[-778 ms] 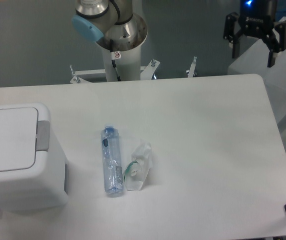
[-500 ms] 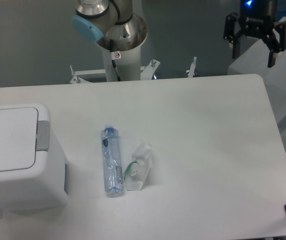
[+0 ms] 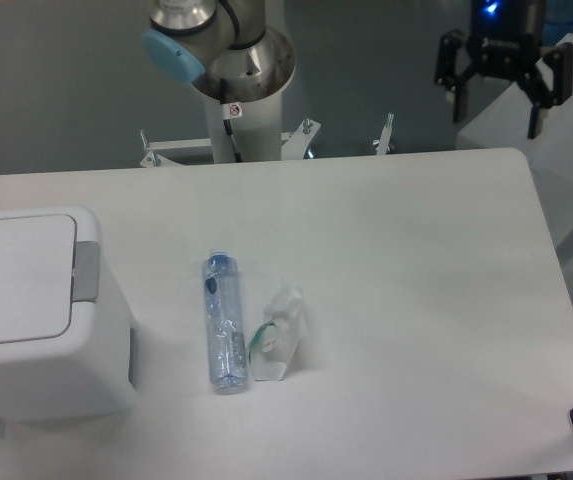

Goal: Open the trash can

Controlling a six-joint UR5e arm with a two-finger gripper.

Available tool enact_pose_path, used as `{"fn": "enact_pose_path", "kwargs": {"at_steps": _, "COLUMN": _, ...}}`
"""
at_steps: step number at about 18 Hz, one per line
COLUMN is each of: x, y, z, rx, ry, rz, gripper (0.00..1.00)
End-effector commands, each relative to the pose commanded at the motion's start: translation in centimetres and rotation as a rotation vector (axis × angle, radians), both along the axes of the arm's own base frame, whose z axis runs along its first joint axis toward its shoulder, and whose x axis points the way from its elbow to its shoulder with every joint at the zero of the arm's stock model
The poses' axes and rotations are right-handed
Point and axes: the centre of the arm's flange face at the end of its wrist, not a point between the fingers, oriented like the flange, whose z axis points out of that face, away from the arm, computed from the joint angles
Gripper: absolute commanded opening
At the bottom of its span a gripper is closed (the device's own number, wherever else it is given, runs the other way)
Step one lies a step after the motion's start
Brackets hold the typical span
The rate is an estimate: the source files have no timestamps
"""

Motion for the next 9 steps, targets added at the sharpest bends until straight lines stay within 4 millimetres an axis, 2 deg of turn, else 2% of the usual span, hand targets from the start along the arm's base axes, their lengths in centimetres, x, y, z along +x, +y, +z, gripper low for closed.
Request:
{"fn": "enact_pose_path", "kwargs": {"at_steps": 5, "x": 4.2, "y": 5.7, "z": 0.8, "rx": 0.080, "ry": -0.090, "rz": 0.101, "gripper": 1.00}}
{"fn": "enact_pose_path", "kwargs": {"at_steps": 7, "x": 6.5, "y": 9.2, "z": 1.0, "rx": 0.129, "ry": -0.092, "rz": 0.104, "gripper": 1.00}}
{"fn": "enact_pose_path", "kwargs": {"at_steps": 9, "x": 8.3, "y": 11.8, "z": 0.6, "rx": 0.164, "ry": -0.138, "rz": 0.143, "gripper": 1.00}}
